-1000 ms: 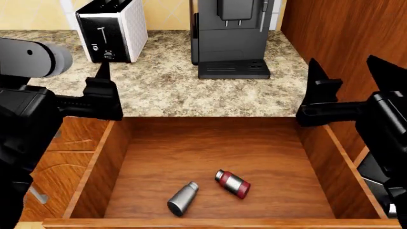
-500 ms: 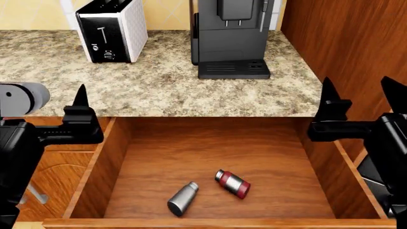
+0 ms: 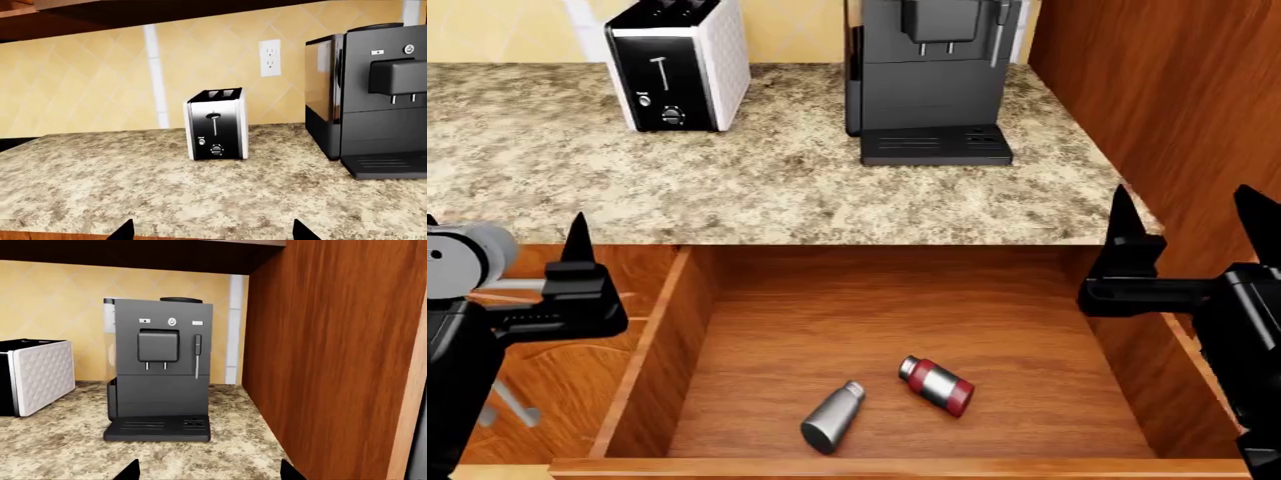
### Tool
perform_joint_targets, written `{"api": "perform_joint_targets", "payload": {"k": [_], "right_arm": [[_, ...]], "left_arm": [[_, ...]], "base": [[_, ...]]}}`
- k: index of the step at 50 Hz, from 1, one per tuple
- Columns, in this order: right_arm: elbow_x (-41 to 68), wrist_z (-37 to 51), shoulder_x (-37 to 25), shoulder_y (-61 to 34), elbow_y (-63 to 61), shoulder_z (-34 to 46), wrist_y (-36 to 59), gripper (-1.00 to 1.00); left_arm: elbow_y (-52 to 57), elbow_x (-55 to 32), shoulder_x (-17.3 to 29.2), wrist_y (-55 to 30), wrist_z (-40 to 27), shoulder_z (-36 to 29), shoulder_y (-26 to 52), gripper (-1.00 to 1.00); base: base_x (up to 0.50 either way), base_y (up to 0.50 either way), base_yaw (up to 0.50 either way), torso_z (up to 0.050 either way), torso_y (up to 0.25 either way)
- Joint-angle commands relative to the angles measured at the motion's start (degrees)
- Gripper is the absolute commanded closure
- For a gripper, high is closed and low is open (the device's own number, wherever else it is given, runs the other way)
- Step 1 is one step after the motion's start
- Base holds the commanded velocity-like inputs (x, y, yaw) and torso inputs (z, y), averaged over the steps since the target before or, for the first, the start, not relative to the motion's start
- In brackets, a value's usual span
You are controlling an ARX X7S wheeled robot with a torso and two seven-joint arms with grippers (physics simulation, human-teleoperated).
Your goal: Pick and place the shaker into the drawer. Then close the cabinet.
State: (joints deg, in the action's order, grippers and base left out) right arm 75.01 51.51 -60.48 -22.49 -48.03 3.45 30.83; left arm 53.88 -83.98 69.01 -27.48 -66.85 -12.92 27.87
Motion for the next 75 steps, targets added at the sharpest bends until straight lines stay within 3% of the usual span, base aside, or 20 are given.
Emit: {"api": "perform_joint_targets", "payload": {"k": [1,27,42,75], "right_arm": [[-1.2,-0.2,0.3,1.0,-0.2,0.0,-0.3,-1.0],[-1.3,0.3,0.7,1.8,-0.7,-0.1,-0.6,-1.0],[-1.7,0.4,1.7,0.7,-0.3,1.2,0.0,-1.0],[-3.5,-0.9,2.4,4.4,-0.3,0.6,-1.6,-1.0]], "left_arm": [[0.3,1.3,0.5,1.3,0.3,0.9,-2.7,-1.0],[0.9,4.3,1.5,5.7,1.8,3.7,-10.5,-1.0],[0.7,3.3,1.2,4.1,1.6,2.9,-8.3,-1.0],[0.9,6.8,1.8,7.2,2.5,5.2,-15.3,-1.0]], "base": [[0.0,0.26,0.0,0.0,0.0],[0.0,0.27,0.0,0.0,0.0],[0.0,0.36,0.0,0.0,0.0],[0.0,0.36,0.0,0.0,0.0]]}}
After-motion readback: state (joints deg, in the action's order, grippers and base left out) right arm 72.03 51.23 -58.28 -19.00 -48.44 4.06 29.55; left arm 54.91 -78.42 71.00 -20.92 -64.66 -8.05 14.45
